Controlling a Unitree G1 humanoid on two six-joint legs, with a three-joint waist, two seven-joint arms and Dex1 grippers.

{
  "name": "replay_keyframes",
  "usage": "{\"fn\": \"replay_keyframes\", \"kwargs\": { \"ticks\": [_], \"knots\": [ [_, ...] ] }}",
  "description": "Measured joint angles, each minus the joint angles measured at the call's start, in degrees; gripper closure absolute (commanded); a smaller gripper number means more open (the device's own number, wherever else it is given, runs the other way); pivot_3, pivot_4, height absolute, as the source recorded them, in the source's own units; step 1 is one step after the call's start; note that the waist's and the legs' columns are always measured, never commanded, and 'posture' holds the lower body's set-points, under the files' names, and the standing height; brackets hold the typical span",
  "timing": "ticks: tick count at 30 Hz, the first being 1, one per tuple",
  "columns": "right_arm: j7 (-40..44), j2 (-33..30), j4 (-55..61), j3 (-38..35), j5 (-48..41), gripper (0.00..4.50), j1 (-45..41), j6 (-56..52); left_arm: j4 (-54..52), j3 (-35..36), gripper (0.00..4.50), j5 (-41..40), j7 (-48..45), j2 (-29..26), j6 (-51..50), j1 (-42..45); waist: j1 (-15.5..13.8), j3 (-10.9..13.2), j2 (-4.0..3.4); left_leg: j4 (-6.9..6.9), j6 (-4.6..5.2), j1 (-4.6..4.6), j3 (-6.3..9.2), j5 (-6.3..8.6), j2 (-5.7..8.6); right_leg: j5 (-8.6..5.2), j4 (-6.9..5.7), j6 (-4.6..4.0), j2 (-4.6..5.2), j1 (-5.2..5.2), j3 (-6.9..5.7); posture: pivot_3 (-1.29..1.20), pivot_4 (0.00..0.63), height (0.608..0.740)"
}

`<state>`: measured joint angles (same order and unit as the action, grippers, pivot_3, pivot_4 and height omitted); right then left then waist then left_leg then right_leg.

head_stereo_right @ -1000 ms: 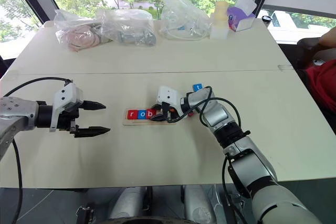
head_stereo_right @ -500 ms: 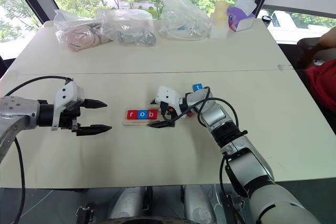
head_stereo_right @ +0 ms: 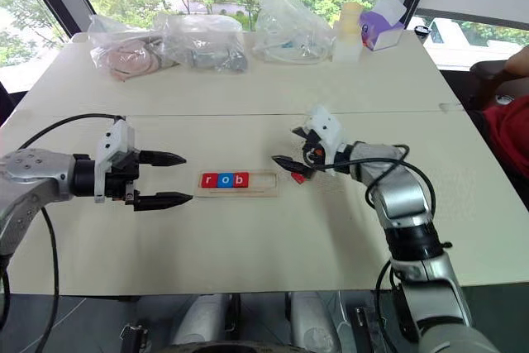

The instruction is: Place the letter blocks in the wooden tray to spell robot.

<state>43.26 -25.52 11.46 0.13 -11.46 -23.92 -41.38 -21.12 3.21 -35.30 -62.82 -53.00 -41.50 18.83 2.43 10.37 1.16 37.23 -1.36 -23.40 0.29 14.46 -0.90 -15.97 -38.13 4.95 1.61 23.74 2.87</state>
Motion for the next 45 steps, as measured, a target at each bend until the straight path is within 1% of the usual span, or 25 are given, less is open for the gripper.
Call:
{"fn": "replay_keyframes", "kwargs": {
  "ticks": [5,9,14,17,20,22,24,30,33,36,41,45],
  "knots": [
    [-7.0,2.7,4.5,-0.3,-0.1,0.06,5.8,-3.9,0.3,-3.4,0.0,-0.2,0.5,2.6,-0.4,3.0,0.1,0.0,0.0,0.01,-0.01,0.02,-0.04,-0.01,0.01,0.0,-0.01,0.0,-0.08,0.0,0.05,0.0,0.15,0.735],
    [-10.0,3.4,4.4,2.0,1.1,0.06,6.7,-2.8,1.9,-4.8,0.0,0.9,0.5,3.4,-0.2,4.6,0.1,0.0,0.0,0.02,-0.02,0.02,-0.04,-0.01,0.01,0.0,0.01,0.0,-0.09,-0.01,0.05,0.0,0.15,0.735],
    [-11.5,3.6,1.8,4.0,1.8,0.06,8.3,-0.6,2.7,-5.5,0.0,1.7,0.5,3.6,-0.1,4.6,0.0,0.0,0.0,0.02,-0.02,0.0,-0.04,-0.01,0.02,-0.01,0.02,0.01,-0.07,-0.01,0.05,0.0,0.15,0.735],
    [-11.0,2.0,0.8,5.8,2.9,0.06,8.9,2.5,2.9,-5.6,0.0,2.2,0.6,3.6,0.1,4.6,0.0,0.0,0.0,0.02,-0.02,0.01,-0.04,-0.01,0.02,-0.01,0.02,0.01,-0.07,-0.02,0.05,0.0,0.15,0.735],
    [-10.9,1.7,-0.7,6.0,3.4,0.83,9.1,5.2,2.9,-5.6,0.0,2.3,0.8,3.6,0.5,4.5,0.0,0.0,0.02,0.02,-0.02,0.03,-0.03,-0.01,0.02,-0.01,0.02,0.01,-0.08,-0.05,0.05,0.0,0.15,0.735],
    [-10.9,1.7,-1.1,6.0,3.4,1.95,9.2,5.9,2.9,-5.6,0.0,2.3,0.9,3.6,0.5,4.4,0.0,0.0,0.02,0.02,-0.02,0.04,-0.03,-0.01,0.01,-0.01,0.02,0.01,-0.09,-0.06,0.05,0.0,0.15,0.735],
    [-11.0,1.7,-1.1,6.0,3.4,2.82,9.3,6.1,2.9,-5.6,0.0,2.3,1.1,3.6,0.5,4.1,0.0,0.0,0.02,0.03,-0.02,0.04,-0.02,-0.01,0.01,-0.01,0.02,0.01,-0.09,-0.06,0.05,0.0,0.15,0.735],
    [-12.2,2.1,0.1,5.4,2.8,2.82,9.8,4.5,2.9,-5.6,0.0,2.4,1.5,3.6,0.6,4.0,-0.1,0.0,0.02,0.04,-0.02,0.04,0.0,-0.01,0.01,-0.01,0.02,0.01,-0.08,-0.08,0.04,0.0,0.15,0.735],
    [-15.5,3.7,3.5,3.5,2.1,2.82,11.0,0.2,2.8,-5.8,0.0,2.4,1.6,3.8,0.8,4.0,-0.1,0.0,0.02,0.03,-0.02,0.03,0.01,-0.01,0.02,-0.01,0.02,0.01,-0.07,-0.07,0.04,0.0,0.15,0.735],
    [-20.2,4.7,10.0,2.2,2.3,2.82,13.6,-5.4,2.5,-5.9,0.0,2.4,1.7,4.7,1.0,4.1,-0.2,0.0,0.02,0.02,-0.02,0.02,0.03,-0.01,0.02,-0.01,0.03,0.01,-0.06,-0.07,0.04,0.0,0.15,0.735],
    [-30.6,11.4,21.0,-0.8,3.6,2.82,17.9,-17.6,2.5,-7.0,0.0,2.6,1.9,6.4,1.2,5.0,-0.2,0.0,0.02,0.02,-0.03,0.02,0.03,-0.02,0.02,-0.01,0.02,0.0,-0.07,-0.06,0.04,0.0,0.15,0.735],
    [-36.7,15.8,26.4,-1.5,5.0,2.82,20.3,-23.3,2.5,-7.1,0.0,2.6,1.4,7.4,1.7,5.8,0.0,0.0,0.02,0.02,-0.04,0.03,0.03,-0.02,0.01,-0.02,0.03,0.0,-0.08,-0.06,0.04,0.0,0.15,0.735]
  ]
}}
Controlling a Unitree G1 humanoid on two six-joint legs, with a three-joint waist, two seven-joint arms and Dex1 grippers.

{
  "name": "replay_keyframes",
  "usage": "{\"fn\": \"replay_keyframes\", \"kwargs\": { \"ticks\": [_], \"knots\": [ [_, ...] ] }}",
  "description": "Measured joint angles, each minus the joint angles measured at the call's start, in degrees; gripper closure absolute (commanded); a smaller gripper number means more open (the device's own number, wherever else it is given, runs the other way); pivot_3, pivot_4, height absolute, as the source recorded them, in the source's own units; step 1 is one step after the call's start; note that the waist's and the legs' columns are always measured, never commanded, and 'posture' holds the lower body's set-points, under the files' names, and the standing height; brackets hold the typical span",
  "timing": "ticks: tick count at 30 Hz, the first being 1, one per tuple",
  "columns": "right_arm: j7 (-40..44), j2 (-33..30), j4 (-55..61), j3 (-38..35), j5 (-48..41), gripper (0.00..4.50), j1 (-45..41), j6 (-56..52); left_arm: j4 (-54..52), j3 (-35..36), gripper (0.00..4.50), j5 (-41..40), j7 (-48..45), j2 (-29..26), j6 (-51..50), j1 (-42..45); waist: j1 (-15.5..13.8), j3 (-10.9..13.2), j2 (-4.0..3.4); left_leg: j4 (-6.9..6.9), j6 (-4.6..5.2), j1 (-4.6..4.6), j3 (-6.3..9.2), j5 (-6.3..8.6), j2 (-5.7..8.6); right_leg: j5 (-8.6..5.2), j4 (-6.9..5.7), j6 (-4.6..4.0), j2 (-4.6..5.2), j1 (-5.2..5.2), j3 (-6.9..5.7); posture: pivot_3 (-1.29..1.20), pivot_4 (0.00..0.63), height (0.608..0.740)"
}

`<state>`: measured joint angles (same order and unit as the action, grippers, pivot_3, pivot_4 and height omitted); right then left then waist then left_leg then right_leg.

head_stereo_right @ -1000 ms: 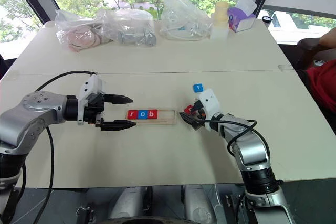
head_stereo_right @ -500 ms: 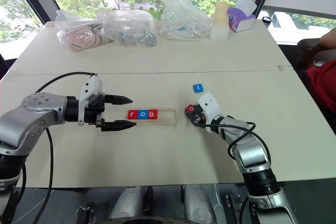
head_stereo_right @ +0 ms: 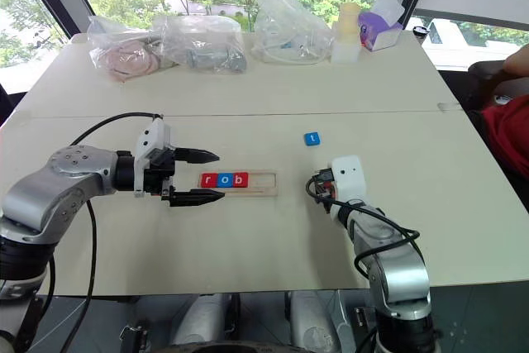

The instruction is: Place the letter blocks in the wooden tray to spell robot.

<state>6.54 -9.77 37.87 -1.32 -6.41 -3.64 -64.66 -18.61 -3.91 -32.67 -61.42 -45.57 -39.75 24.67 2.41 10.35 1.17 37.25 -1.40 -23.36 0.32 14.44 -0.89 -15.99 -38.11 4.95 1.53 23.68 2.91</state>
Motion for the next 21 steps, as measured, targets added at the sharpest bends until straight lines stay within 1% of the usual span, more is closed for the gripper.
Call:
{"fn": "replay_keyframes", "kwargs": {
  "ticks": [1,2,4,6,7,8,10,12,15,17,19,21],
  "knots": [
    [-1.4,1.1,0.7,0.1,0.5,2.82,0.7,-1.6,0.0,-0.1,0.0,0.0,-0.2,0.1,0.1,0.2,0.0,0.0,0.0,0.0,0.0,0.0,0.0,0.0,0.0,0.0,0.0,0.0,0.0,0.0,0.0,0.0,0.15,0.735],
    [-2.3,1.8,1.2,0.1,0.6,2.51,1.0,-2.3,0.1,-0.4,0.0,0.1,-0.4,0.1,0.2,0.3,0.0,0.0,0.0,0.0,0.0,0.01,-0.02,0.0,0.0,0.0,0.0,0.0,0.01,0.0,0.01,0.0,0.15,0.735],
    [-3.8,3.5,2.0,0.1,0.8,1.76,1.3,-3.4,0.3,-1.2,0.0,0.2,-0.6,0.2,0.2,0.6,0.0,0.0,0.04,0.0,0.0,0.01,0.0,0.0,0.0,0.0,0.01,0.0,0.0,-0.01,0.0,0.0,0.15,0.735],
    [-4.1,4.3,2.4,0.7,0.6,0.85,1.3,-3.8,0.5,-1.5,0.0,0.2,-0.8,0.3,0.2,1.0,0.0,0.0,0.05,0.0,0.0,0.01,0.0,0.0,0.0,-0.01,0.02,0.0,0.0,-0.02,0.0,0.0,0.15,0.735],
    [-4.1,4.3,2.3,0.8,0.5,0.23,1.1,-3.9,0.5,-1.5,0.0,0.2,-1.0,0.2,0.2,1.1,0.0,0.0,0.05,0.01,0.0,0.02,-0.01,0.0,0.01,-0.01,0.02,0.0,0.01,-0.03,0.0,0.0,0.15,0.735],
    [-4.1,4.2,2.3,0.8,0.5,0.06,0.8,-4.1,0.5,-1.5,0.0,0.2,-1.2,0.1,0.2,1.2,0.0,0.0,0.05,0.01,0.0,0.01,-0.02,0.0,0.01,-0.01,0.03,0.0,0.02,-0.03,0.0,0.0,0.15,0.735],
    [-3.7,3.1,1.8,0.6,0.5,0.06,0.4,-3.8,0.5,-1.5,0.0,0.2,-1.2,0.1,0.2,1.2,-0.1,0.0,0.05,0.02,0.0,0.01,-0.02,0.0,0.02,-0.01,0.05,0.01,0.03,-0.04,0.0,0.0,0.15,0.735],
    [-2.0,-1.1,0.3,-0.6,0.5,0.06,-0.8,-1.9,0.4,-1.4,0.0,0.1,-1.3,-0.1,0.0,1.2,-0.1,0.0,0.05,0.04,0.0,0.0,-0.05,0.0,0.04,-0.01,0.09,0.01,0.05,-0.04,0.01,0.0,0.15,0.735],
    [4.3,-8.4,-2.3,-4.7,-1.6,0.06,-4.2,3.6,-0.3,-1.3,0.0,-0.7,-3.2,-1.9,-0.2,0.4,0.1,0.0,0.05,0.01,0.0,0.01,-0.08,0.0,0.03,-0.01,0.11,0.02,0.03,-0.04,0.01,0.0,0.15,0.735],
    [11.5,-13.0,-4.7,-7.4,-4.7,0.06,-5.7,8.8,-0.6,-1.3,0.0,-1.4,-4.8,-3.3,-0.4,0.0,0.1,0.0,0.05,-0.02,0.0,0.03,-0.07,0.0,0.01,-0.01,0.11,0.02,-0.04,-0.05,0.0,0.0,0.15,0.735],
    [22.8,-18.8,-6.7,-7.8,-9.4,0.06,-5.8,15.0,-0.6,-1.3,0.0,-1.6,-6.2,-4.4,-0.5,-0.3,0.1,0.0,0.05,-0.09,0.01,0.05,-0.04,0.01,0.0,-0.02,0.11,0.01,-0.09,-0.07,-0.03,0.0,0.15,0.735],
    [34.1,-24.3,-9.9,-6.3,-12.7,0.06,-5.4,22.5,-0.8,-1.4,0.0,-1.6,-7.6,-5.2,-0.4,-0.6,0.0,0.0,0.06,-0.09,0.01,0.04,-0.04,0.01,0.0,-0.03,0.12,0.01,-0.1,-0.09,-0.06,0.0,0.15,0.735]
  ]
}}
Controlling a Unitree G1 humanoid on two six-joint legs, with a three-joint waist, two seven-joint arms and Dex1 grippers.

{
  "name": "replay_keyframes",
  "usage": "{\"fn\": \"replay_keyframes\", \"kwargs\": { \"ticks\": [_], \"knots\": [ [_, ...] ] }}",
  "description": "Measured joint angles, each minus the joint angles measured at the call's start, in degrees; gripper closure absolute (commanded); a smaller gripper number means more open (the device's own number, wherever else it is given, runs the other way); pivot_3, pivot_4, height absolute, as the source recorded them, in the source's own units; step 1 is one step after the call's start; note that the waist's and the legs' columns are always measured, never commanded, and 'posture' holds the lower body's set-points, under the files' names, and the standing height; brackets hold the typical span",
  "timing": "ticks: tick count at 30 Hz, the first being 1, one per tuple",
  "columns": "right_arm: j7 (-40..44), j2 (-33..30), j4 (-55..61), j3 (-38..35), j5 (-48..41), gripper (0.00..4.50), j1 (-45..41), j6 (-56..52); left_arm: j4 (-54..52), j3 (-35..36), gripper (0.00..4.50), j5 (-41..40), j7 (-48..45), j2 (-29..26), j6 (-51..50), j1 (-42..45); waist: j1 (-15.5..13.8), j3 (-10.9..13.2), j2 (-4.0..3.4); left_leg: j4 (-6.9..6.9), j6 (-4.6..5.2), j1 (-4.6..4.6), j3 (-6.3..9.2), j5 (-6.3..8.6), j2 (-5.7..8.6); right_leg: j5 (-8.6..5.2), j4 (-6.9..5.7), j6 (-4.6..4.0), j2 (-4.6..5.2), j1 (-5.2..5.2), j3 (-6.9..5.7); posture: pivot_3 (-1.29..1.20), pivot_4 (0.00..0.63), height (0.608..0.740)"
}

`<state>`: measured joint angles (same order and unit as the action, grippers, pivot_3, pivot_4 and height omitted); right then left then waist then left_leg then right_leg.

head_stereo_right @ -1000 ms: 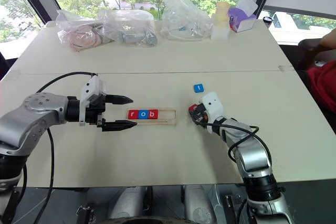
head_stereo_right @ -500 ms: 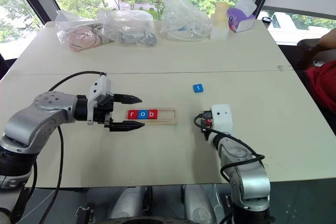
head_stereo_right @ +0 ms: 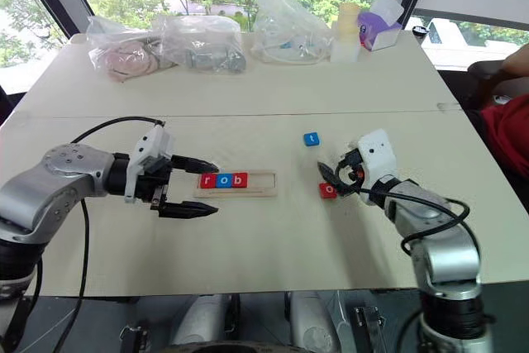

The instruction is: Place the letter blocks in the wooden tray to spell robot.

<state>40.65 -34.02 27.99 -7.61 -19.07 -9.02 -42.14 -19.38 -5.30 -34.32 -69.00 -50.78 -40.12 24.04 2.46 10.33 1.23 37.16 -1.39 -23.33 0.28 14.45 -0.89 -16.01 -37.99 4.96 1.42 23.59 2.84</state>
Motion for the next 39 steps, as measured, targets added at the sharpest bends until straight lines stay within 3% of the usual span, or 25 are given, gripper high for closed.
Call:
{"fn": "replay_keyframes", "kwargs": {
  "ticks": [6,16,19,22,24,28,32,39],
  "knots": [
    [21.7,-11.9,-19.7,5.7,1.6,0.06,-3.2,19.1,-2.7,0.3,0.0,-0.1,-2.4,-3.3,0.2,-3.5,0.1,0.0,0.05,0.15,0.0,0.06,-0.1,0.0,-0.01,0.0,0.03,0.03,0.1,-0.08,0.08,0.0,0.15,0.735],
    [32.5,-9.7,-51.3,14.8,11.0,0.06,-17.8,42.4,-6.7,4.0,0.0,-1.9,1.4,-4.1,-2.2,-8.3,0.0,0.1,0.02,0.16,0.0,0.11,-0.08,0.0,-0.03,0.01,-0.01,0.03,0.1,-0.1,0.08,0.0,0.15,0.735],
    [34.9,-8.3,-57.6,15.9,11.6,0.93,-20.8,48.1,-6.7,4.4,0.0,-1.8,2.7,-4.1,-2.2,-9.1,0.1,0.0,0.04,0.15,0.0,0.23,-0.07,0.0,-0.04,0.01,-0.01,0.02,0.11,-0.22,0.08,0.0,0.15,0.735],
    [36.8,-7.2,-60.5,15.9,11.5,2.41,-21.3,51.0,-6.5,4.6,0.0,-1.7,3.3,-4.2,-2.2,-10.4,0.1,0.0,0.04,0.12,0.0,0.57,-0.08,0.0,-0.04,0.0,-0.01,0.01,0.13,-0.54,0.09,0.0,0.15,0.735],
    [37.0,-7.0,-61.0,16.0,11.6,3.34,-21.3,52.1,-6.4,5.3,0.0,-1.7,3.6,-4.3,-2.2,-10.7,0.1,0.1,0.04,0.1,0.0,0.94,-0.11,0.0,-0.04,-0.1,0.0,-0.19,0.17,-0.89,0.1,0.0,0.15,0.735],
    [36.2,-7.0,-59.5,15.7,11.5,3.33,-20.4,51.2,-5.3,6.6,0.0,-1.5,4.4,-4.2,-1.7,-10.0,0.0,0.1,0.04,0.11,-0.01,1.0,-0.1,0.0,-0.04,-0.12,0.0,-0.22,0.18,-0.97,0.11,0.0,0.15,0.735],
    [32.5,-3.5,-48.5,15.9,9.6,3.33,-20.2,37.6,1.1,6.8,0.0,0.2,4.3,-4.4,0.6,-6.5,0.3,0.1,-0.02,0.06,-0.01,0.95,-0.12,0.0,-0.08,-0.01,-0.11,-0.05,0.12,-0.78,0.15,0.0,0.15,0.735],
    [23.4,5.4,-41.2,21.2,12.6,3.33,-29.9,25.1,14.0,8.5,0.0,2.6,2.4,-4.6,5.0,0.4,-0.2,0.1,-0.05,-0.01,-0.02,0.64,-0.1,0.0,-0.01,-0.02,-0.11,-0.05,0.18,-0.5,0.08,0.0,0.15,0.735]
  ]
}}
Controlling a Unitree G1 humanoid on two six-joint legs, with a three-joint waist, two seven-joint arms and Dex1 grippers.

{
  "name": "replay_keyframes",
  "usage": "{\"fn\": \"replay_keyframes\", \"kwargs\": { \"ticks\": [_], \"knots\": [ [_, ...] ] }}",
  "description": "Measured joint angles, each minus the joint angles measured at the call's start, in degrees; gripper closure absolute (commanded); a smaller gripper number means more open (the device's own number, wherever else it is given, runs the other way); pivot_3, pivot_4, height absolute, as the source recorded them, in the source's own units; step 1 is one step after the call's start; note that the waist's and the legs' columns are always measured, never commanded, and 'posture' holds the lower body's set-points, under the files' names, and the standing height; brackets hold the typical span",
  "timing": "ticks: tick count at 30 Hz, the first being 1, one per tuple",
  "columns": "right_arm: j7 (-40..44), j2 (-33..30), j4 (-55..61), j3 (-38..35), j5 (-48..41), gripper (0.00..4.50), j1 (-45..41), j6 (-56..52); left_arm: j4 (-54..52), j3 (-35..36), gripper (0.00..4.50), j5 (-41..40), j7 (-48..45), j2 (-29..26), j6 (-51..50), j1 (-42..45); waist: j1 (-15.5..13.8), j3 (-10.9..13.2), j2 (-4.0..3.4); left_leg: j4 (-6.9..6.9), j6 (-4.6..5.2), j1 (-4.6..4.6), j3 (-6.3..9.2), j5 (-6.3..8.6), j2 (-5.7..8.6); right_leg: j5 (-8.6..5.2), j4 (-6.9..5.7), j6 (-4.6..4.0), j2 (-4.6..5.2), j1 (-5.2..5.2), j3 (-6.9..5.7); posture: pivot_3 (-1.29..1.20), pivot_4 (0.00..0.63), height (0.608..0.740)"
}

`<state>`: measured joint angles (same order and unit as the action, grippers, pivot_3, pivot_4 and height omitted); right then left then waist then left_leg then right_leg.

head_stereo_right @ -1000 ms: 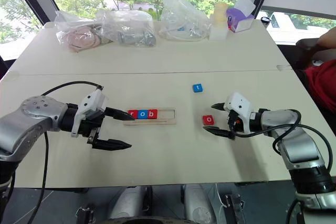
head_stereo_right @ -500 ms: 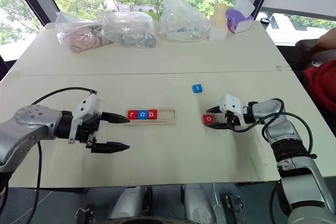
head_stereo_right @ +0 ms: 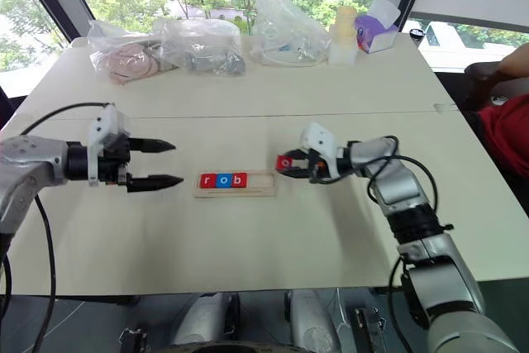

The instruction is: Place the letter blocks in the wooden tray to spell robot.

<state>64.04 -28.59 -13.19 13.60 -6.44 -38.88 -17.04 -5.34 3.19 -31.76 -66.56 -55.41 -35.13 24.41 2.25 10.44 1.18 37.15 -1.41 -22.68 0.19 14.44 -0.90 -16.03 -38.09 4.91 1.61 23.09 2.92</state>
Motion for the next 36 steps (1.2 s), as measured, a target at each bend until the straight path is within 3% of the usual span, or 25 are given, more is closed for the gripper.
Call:
{"fn": "replay_keyframes", "kwargs": {
  "ticks": [5,14,31,36],
  "knots": [
    [-1.6,2.9,-0.2,3.6,1.4,3.33,-1.6,-2.5,1.0,0.1,0.0,1.2,-0.3,0.0,1.6,-0.2,-0.3,0.0,0.01,0.13,-0.02,-0.9,0.05,-0.01,0.06,0.06,0.0,0.1,0.1,0.82,-0.05,0.0,0.15,0.735],
    [0.9,3.2,-0.5,5.7,1.6,3.33,-1.6,-3.2,-3.2,0.9,0.0,1.2,1.5,-0.1,0.7,-4.6,0.3,0.0,0.01,0.12,-0.02,-0.8,0.04,-0.01,0.02,0.07,-0.08,0.08,0.04,0.78,-0.05,0.0,0.15,0.735],
    [0.5,4.5,-1.1,8.0,3.2,3.33,-0.6,-2.3,-5.0,1.0,0.0,1.2,3.0,-0.1,-0.5,-4.7,0.2,0.0,0.01,0.12,-0.02,-0.8,0.04,-0.01,0.01,0.07,-0.09,0.08,0.02,0.78,-0.05,0.0,0.15,0.735],
    [-0.2,5.1,-2.7,8.0,3.6,0.69,-0.6,-1.1,-5.0,1.0,0.0,1.3,3.0,-0.1,-0.5,-4.6,0.3,0.0,0.01,0.12,-0.02,-0.8,0.04,-0.01,0.02,0.07,-0.09,0.08,0.02,0.78,-0.05,0.0,0.15,0.735]
  ]
}}
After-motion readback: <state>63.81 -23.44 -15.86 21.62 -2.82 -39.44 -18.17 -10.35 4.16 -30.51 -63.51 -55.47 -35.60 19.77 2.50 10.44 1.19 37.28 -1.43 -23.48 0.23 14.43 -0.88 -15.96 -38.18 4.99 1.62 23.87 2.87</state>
